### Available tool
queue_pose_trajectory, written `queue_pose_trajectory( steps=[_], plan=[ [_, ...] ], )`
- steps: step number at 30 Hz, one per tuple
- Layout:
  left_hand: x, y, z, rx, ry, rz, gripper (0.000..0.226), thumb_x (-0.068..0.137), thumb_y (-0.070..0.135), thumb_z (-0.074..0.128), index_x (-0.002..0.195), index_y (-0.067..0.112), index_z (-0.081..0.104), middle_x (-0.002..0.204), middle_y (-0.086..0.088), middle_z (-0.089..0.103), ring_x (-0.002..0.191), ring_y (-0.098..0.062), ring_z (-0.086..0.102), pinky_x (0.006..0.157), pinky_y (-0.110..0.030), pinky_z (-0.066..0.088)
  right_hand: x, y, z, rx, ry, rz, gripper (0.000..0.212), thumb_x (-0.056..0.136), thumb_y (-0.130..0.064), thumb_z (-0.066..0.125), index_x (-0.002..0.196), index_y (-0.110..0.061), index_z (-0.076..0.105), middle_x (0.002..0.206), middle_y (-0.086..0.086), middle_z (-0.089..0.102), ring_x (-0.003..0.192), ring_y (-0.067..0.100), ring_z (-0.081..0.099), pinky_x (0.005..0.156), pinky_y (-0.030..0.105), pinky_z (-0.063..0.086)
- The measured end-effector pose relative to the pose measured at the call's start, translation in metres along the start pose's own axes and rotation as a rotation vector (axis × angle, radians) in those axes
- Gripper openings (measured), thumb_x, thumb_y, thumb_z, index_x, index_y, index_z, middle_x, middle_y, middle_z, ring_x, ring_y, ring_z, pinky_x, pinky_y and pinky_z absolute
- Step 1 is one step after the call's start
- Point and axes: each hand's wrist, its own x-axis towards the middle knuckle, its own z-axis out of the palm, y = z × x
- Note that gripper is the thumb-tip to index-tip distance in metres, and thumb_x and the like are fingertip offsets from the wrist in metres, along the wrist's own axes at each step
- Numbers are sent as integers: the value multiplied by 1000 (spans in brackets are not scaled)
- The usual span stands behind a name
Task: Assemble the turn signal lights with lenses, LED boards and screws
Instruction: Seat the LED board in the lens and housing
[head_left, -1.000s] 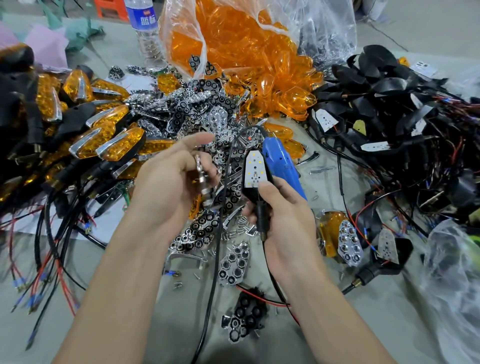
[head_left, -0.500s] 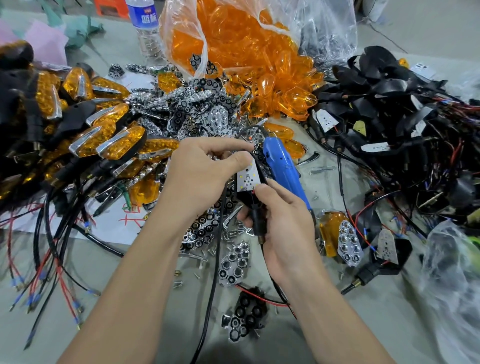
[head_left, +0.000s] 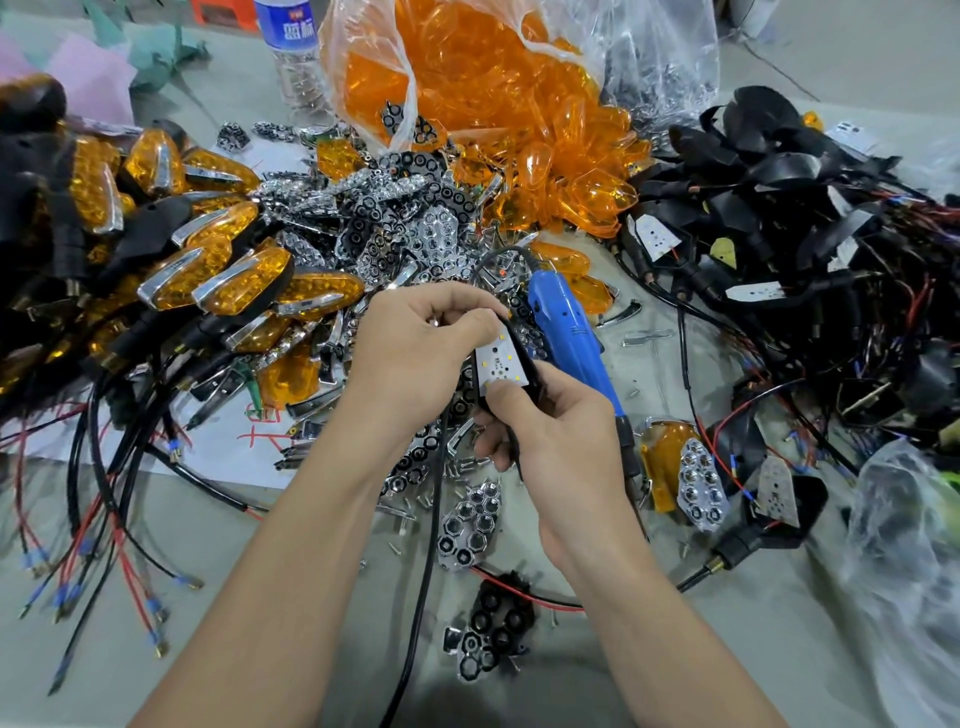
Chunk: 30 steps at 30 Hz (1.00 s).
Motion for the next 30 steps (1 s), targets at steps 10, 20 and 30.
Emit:
queue_pose_trajectory(
  steps=[10,20,30],
  plan=[
    [-2,2,-3,-25,-14,9,17,80,18,70,75,31,81,63,2,60,59,-9,44,52,-20,37,-4,0,-2,-286,31,-131,20,92,-43,56,87,-25,64,63,4,69,46,24,62,48,33,43],
    [-9,6,-5,-107,-78,46,19,88,4,72,83,19,82,54,12,55,50,-1,43,52,-10,35,-9,-4,1,-281,89,-204,17,92,-34,52,77,-32,61,63,3,63,44,18,56,49,29,39],
    [-11,11,-5,-154,-96,66,18,83,5,75,80,21,84,54,7,56,51,-3,44,53,-11,37,-12,-6,1,-178,76,-209,22,95,-38,53,77,-29,60,68,15,62,46,24,54,43,24,38]
  ],
)
